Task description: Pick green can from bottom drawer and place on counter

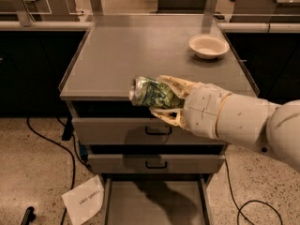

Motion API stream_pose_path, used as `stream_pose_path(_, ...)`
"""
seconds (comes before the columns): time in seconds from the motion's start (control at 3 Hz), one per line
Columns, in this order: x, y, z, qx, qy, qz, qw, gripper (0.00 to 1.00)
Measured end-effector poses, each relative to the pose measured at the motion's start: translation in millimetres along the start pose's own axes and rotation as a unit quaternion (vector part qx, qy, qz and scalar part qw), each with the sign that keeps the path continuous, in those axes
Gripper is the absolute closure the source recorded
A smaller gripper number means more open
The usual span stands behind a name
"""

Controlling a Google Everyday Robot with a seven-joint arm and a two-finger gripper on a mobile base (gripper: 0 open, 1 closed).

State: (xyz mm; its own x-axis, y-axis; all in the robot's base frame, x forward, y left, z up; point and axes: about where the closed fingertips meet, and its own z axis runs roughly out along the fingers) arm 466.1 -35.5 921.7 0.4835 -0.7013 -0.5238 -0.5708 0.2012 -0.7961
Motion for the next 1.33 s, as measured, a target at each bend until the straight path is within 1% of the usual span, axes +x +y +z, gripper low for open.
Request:
stream_pose_path(0.33, 24.6, -16.5, -1.2, 0.006, 0.003, -0.002, 1.0, 1.0)
stream_pose_path(0.67, 62.5, -45.7, 1.4, 0.017, 0.01, -0.006, 0.9998, 1.0)
stream_pose_path(1.0, 99.6, -69.7, 8.4, 0.025, 0.017, 0.003, 0.9995, 1.0)
stream_pose_path(1.33, 129.5, -89.1, 24.6, 0.024, 0.017, 0.014, 0.9995, 1.0)
